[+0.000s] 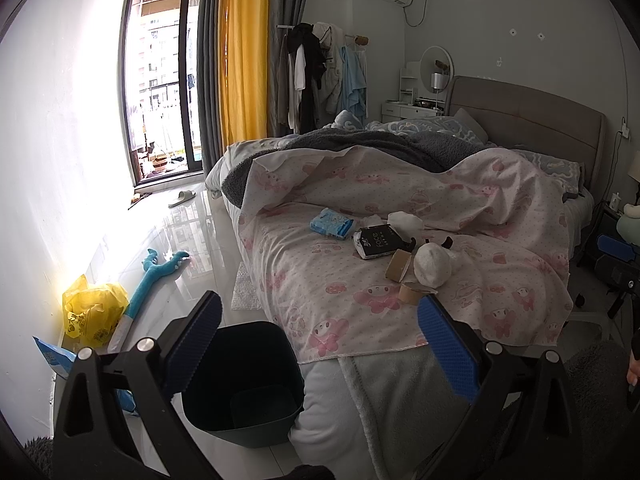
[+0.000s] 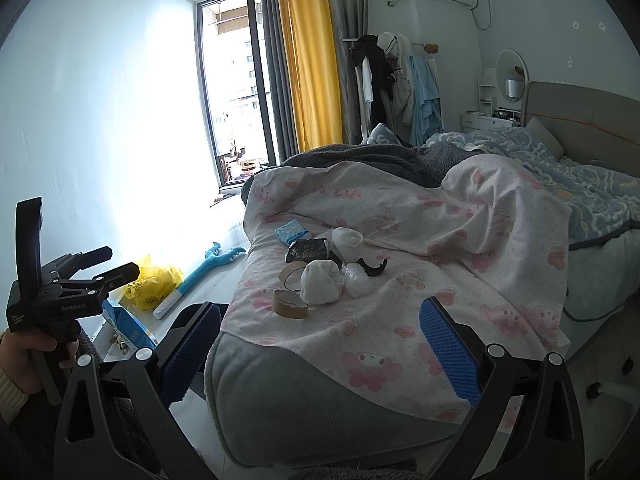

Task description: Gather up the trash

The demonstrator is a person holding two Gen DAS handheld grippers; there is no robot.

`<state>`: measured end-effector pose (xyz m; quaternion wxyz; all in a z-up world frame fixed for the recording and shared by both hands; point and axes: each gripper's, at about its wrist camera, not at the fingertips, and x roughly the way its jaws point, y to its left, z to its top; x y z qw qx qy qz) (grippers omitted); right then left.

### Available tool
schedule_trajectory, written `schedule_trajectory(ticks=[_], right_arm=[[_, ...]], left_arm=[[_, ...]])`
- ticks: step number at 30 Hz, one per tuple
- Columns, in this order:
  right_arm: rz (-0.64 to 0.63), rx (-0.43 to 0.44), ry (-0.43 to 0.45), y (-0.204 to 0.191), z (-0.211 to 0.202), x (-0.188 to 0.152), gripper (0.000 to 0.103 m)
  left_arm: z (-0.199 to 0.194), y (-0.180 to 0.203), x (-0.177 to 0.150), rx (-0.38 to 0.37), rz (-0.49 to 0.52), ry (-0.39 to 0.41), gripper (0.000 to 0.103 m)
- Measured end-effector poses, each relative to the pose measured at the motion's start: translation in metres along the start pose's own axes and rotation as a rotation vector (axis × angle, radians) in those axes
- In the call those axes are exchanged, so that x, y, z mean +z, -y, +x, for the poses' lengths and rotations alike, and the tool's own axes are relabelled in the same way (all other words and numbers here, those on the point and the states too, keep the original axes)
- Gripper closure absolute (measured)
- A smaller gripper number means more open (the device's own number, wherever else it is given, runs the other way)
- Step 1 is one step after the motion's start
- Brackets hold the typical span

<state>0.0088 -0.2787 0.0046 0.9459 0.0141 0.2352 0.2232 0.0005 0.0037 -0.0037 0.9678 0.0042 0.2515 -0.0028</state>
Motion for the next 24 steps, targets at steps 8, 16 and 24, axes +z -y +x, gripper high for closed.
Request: schedule_trajectory(ticks=[8, 16, 24], right_arm=[[0.000, 0.000, -0.001, -0.001, -0.001, 0.000, 0.003], [-0.013, -0.012, -0.034, 0.003, 0.004, 0.001, 0.003], [-0.020, 0.011, -0.075, 0.004, 0.015, 0.001, 0.010]], left_arm=[[0.000, 0.000, 0.000, -0.002, -0.001, -0.003, 0.003], [-0.006, 0.013, 0.001, -0.029, 0.012, 0.022, 0.003], [0.009, 0.013, -0.006, -0.104, 0.015, -0.023, 0.004]])
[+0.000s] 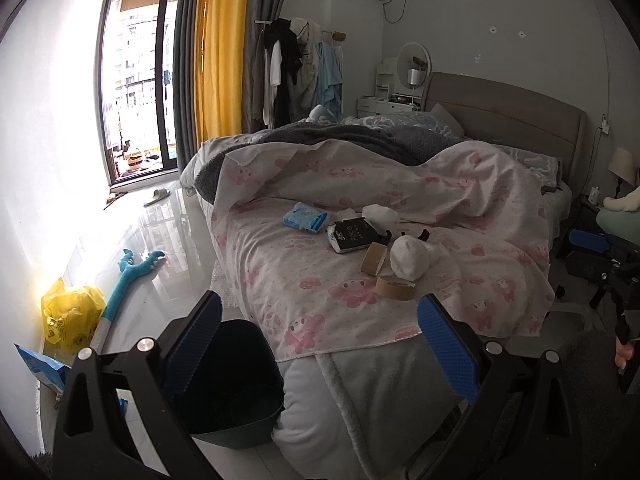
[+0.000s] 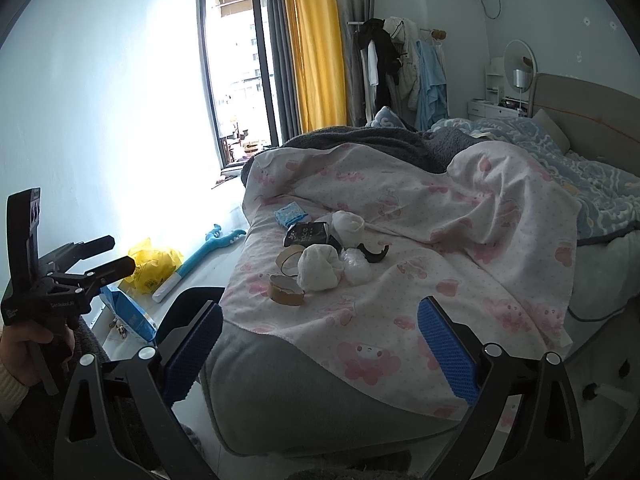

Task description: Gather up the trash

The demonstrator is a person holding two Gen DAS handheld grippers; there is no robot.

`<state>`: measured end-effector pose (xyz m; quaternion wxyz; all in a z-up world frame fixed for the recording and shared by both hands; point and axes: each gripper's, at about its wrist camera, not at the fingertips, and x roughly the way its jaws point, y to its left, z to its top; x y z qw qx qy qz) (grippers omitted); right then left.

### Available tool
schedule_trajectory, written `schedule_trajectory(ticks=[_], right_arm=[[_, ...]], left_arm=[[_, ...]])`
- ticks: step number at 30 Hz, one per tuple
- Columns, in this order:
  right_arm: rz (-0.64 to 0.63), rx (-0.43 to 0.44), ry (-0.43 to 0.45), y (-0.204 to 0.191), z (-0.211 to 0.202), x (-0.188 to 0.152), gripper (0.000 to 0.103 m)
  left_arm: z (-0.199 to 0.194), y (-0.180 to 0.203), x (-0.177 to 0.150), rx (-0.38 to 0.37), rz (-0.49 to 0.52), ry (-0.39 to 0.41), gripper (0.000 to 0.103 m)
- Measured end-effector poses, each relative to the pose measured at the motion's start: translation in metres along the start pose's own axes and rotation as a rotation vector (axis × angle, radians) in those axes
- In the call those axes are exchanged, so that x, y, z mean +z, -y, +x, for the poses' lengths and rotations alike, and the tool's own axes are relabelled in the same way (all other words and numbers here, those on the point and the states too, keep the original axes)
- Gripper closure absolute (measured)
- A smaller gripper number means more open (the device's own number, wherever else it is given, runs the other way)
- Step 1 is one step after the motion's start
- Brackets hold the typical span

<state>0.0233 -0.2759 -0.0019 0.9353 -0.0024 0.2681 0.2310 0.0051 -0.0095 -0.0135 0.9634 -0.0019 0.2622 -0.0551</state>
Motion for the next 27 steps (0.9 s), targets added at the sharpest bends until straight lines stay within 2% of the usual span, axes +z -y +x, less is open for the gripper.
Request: schedule_trajectory(ticks=[3, 11, 14, 19, 27], right_arm=[[0.002, 0.008, -0.016, 0.000, 0.005, 0.002, 0.017], [-0.009, 0.054, -0.037, -0.004, 0.021, 0.009, 0.022], [-0.008, 0.076, -0.044, -0.004, 0.031, 0.012, 0.022], [-0.002, 0.114, -0.073, -0.005, 0.053, 0.015, 0.023], [-0.044, 0.135, -0.134, -0.007, 0.103, 0.016, 0.035]], left_arm=[[0.007, -0.001, 0.000, -0.033, -0.008, -0.017, 0.004], [0.023, 0.009, -0.002, -0.114, 0.031, -0.022, 0.006], [0.035, 0.015, -0.005, -0.166, 0.059, -0.038, 0.015], [0.056, 0.020, -0.010, -0.231, 0.064, -0.071, 0.017], [0.091, 0.034, -0.014, -0.286, 0.091, -0.128, 0.027]])
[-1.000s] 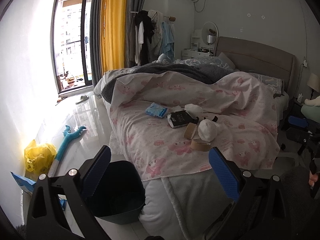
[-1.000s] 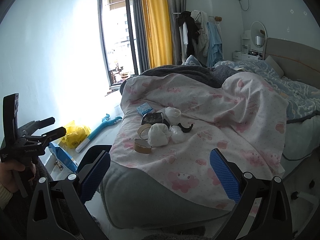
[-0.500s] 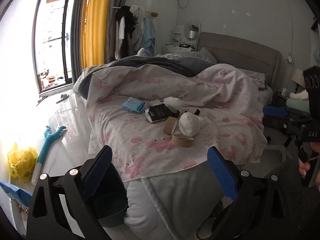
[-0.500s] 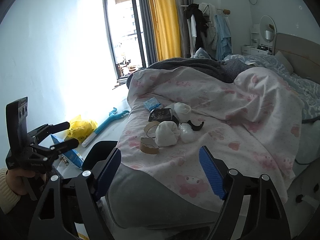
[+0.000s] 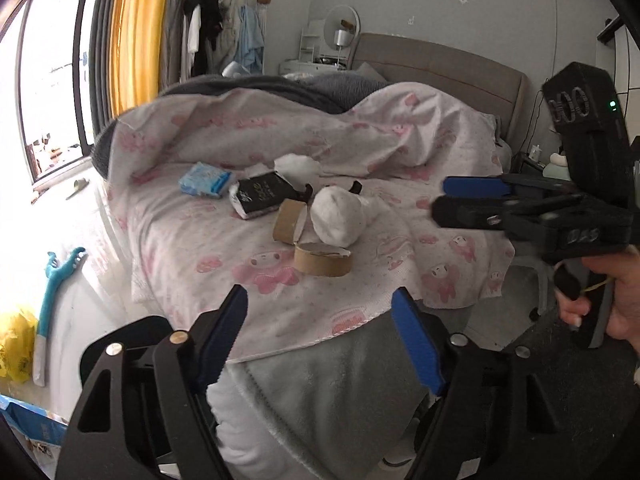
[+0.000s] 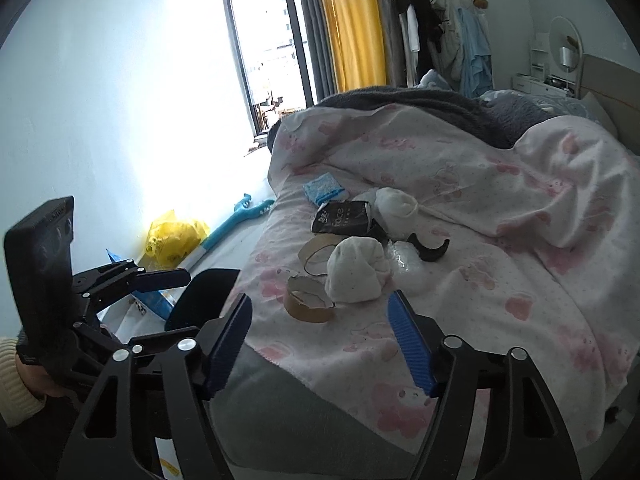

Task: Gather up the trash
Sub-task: 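Reach the right tool to the white tissue ball and close on it, then lift the tissue ball with the right tool while the left tool grasps the tape core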

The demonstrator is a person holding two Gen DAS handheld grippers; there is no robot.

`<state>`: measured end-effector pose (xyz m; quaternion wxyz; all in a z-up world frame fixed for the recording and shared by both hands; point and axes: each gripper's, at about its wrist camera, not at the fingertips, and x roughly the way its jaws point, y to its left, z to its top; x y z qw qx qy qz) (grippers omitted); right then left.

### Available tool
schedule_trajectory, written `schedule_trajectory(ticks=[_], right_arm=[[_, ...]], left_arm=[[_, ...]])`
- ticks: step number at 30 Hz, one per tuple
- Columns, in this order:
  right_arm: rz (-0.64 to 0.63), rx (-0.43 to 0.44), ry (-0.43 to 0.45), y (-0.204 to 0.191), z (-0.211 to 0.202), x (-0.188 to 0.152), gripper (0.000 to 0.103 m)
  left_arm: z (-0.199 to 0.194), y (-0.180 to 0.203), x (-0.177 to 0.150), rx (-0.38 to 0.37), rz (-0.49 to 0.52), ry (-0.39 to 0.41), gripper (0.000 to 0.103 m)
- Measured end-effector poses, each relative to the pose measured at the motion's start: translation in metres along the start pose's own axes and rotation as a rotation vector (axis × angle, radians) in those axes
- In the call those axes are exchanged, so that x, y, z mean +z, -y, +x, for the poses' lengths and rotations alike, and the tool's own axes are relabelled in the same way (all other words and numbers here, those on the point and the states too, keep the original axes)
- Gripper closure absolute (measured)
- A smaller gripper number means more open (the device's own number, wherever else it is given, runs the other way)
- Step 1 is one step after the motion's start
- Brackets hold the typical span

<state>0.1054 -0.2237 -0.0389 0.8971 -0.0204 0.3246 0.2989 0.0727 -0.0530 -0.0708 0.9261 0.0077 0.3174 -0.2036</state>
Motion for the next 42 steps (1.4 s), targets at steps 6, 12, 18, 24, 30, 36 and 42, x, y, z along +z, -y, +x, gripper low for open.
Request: schedule_trajectory(ticks=[6, 12, 18, 24, 30, 36, 42], right_arm=[[-0.006, 0.015, -0.049, 0.015, 0.035, 0.006, 0.038], [-0.011, 0.046, -0.063, 0.023, 0.058, 0.020, 0.040], [-0.019, 0.059, -0.099, 0.030, 0.083, 0.029, 0.040], [-0.023, 0.070, -0.141, 0.036, 0.106, 0.031, 0.056], [-0.024, 0.089, -0.156, 0.040, 0.111, 0.030, 0.071], [0.059, 0.129, -0.097, 0.056, 0.096, 0.033, 0.071], [0.103, 0.136, -0.043, 0.063, 0.085, 0.037, 0.071]], left_arm=[[0.028, -0.003, 0.003, -0.040, 0.002, -0.032, 0.029], [0.049, -0.009, 0.008, -0.091, -0.039, -0.044, 0.034], [0.068, -0.007, 0.013, -0.100, -0.043, -0.065, 0.034], [0.079, -0.010, 0.016, -0.096, -0.045, -0.072, 0.034], [0.092, -0.012, 0.018, -0.103, -0.060, -0.082, 0.044], [0.108, -0.012, 0.022, -0.101, -0.071, -0.108, 0.051], [0.109, -0.012, 0.023, -0.057, -0.047, -0.124, 0.080]])
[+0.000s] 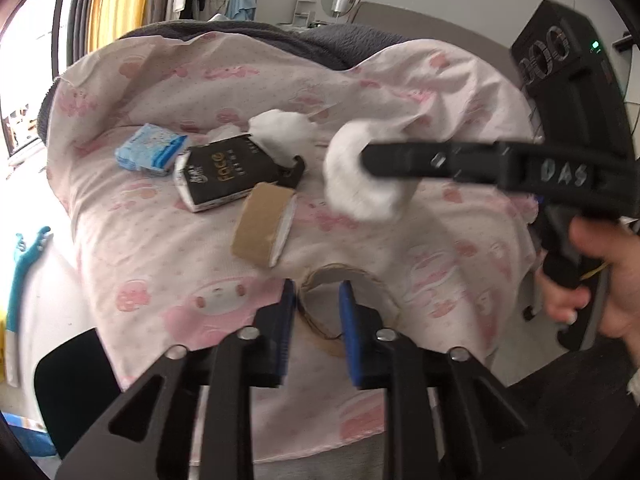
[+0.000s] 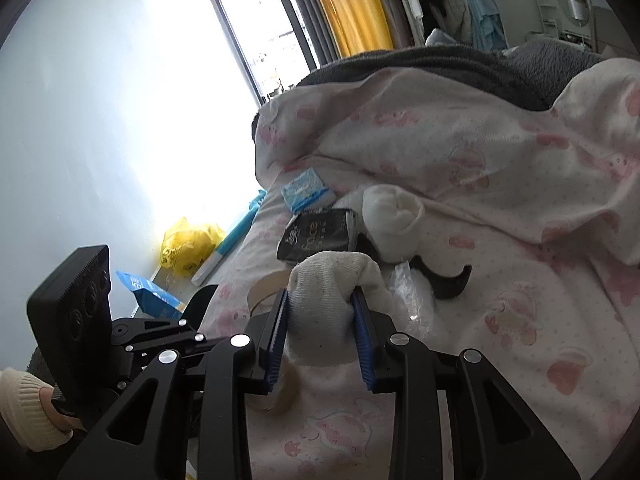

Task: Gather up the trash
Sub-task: 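Lift the tissue ball with the right tool while the left tool grasps the tape core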

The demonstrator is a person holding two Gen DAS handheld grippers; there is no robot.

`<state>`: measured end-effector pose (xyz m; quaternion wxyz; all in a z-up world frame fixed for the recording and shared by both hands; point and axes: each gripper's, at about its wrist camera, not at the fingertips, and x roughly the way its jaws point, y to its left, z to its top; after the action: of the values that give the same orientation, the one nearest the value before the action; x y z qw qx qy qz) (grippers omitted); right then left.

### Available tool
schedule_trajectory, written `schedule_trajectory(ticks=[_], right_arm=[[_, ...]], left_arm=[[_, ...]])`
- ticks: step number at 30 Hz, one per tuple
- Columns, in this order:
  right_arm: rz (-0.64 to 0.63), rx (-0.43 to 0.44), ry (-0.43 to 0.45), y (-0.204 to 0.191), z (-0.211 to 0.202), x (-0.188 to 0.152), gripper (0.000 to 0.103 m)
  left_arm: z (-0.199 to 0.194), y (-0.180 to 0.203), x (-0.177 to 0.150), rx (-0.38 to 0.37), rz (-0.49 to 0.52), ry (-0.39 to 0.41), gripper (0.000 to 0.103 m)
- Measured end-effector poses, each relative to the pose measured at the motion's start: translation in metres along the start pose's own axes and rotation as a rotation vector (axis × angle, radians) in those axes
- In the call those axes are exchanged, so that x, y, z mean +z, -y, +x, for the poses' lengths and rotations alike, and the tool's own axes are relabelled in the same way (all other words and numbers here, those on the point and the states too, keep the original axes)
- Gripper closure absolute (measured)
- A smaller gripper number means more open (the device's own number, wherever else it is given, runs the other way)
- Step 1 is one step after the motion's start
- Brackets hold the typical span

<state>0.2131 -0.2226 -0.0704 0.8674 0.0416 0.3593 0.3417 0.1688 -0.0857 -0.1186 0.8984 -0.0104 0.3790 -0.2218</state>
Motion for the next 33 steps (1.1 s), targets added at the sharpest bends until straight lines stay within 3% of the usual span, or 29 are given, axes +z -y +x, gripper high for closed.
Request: schedule_trajectory(ticks=[16, 24, 29, 33], right_arm=[[0.016, 0.016, 0.132, -0.020, -0.011, 0.025, 0.071], [0.121, 0.105, 0.211, -0.015, -0.019, 0.036, 0.071], [0.133, 0.121, 0.214, -0.024, -0.010, 0.041, 0.071], [0.107, 0.123, 0.198, -0.039, 0.002, 0.044, 0.071]], left_arm=[[-0.014, -0.003, 0.001, 0.011, 0.007, 0.016, 0.095], [-0.044, -0.010, 0.011, -0.004, -0.024, 0.105, 0.096], [-0.063, -0.027, 0.015, 0.043, -0.059, 0.159, 0.096], [-0.075, -0.050, 0.013, 0.126, -0.111, 0.171, 0.096]])
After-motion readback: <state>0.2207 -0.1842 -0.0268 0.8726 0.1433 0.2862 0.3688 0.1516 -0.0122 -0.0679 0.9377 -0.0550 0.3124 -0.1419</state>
